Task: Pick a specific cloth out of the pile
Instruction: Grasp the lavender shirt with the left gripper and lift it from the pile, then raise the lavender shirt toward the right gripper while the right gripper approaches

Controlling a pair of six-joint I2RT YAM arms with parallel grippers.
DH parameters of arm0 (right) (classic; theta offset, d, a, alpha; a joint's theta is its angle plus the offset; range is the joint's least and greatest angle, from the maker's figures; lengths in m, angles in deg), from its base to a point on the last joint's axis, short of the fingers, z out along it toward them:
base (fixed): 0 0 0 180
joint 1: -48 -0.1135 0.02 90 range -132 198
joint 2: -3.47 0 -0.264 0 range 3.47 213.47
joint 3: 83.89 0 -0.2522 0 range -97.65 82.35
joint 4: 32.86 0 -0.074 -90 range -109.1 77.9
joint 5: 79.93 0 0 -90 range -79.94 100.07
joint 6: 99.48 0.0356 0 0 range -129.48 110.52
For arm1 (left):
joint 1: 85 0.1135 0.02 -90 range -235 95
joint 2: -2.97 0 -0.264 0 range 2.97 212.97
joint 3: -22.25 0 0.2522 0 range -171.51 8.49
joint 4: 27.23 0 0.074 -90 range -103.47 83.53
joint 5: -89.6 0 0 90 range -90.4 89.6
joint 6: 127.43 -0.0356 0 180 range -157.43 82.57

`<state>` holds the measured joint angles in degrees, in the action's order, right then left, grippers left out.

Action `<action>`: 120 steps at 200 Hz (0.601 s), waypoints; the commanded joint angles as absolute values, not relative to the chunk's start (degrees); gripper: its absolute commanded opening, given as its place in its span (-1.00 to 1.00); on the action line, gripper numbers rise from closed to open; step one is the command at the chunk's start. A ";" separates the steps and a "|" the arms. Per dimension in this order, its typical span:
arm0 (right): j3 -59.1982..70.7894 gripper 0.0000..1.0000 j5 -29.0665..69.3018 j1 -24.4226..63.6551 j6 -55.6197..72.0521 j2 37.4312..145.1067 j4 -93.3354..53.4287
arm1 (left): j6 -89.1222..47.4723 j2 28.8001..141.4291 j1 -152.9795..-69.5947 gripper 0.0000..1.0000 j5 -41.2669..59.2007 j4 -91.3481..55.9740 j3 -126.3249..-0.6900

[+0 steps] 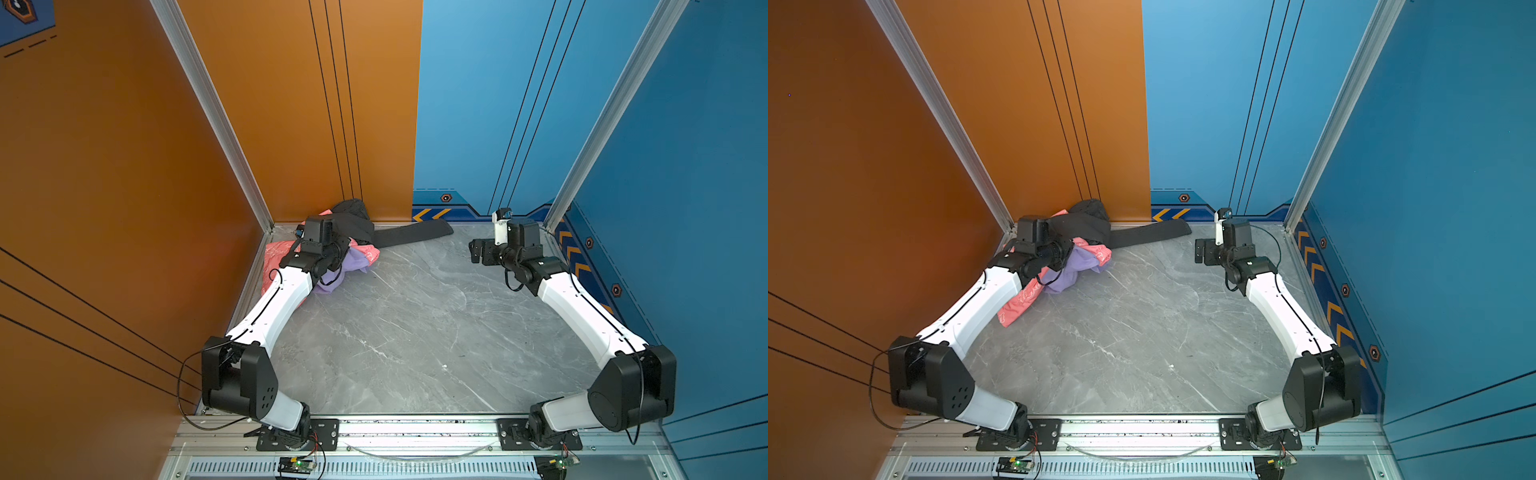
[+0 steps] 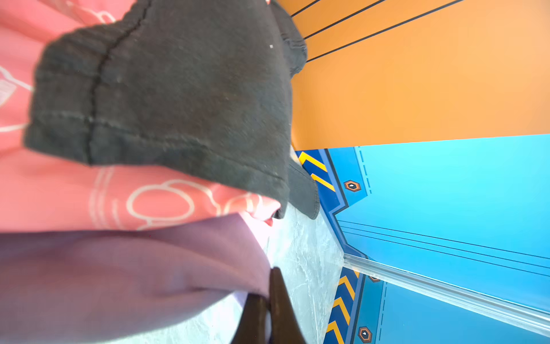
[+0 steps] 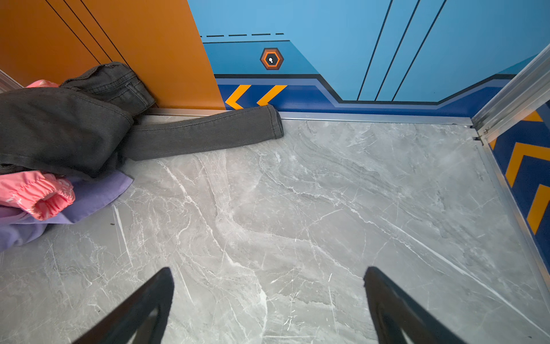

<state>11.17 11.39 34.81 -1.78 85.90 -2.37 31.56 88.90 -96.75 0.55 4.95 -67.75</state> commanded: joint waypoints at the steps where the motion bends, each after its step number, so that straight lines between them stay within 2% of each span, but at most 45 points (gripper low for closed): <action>1: 12.23 1.00 11.25 34.47 -2.75 83.59 -3.28 | 27.53 85.42 -97.65 -1.00 -1.32 3.44 -73.55; 61: 13.68 1.00 12.38 34.62 -3.44 80.33 -3.28 | 18.73 84.97 -97.92 -1.00 0.03 4.46 -83.07; 120: 12.30 1.00 20.89 34.47 -2.76 77.90 -2.50 | 4.41 88.32 -97.76 -1.00 11.95 3.91 -95.75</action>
<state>13.09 15.43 34.81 -2.19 79.30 -2.77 13.29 88.20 -97.45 4.37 9.17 -89.42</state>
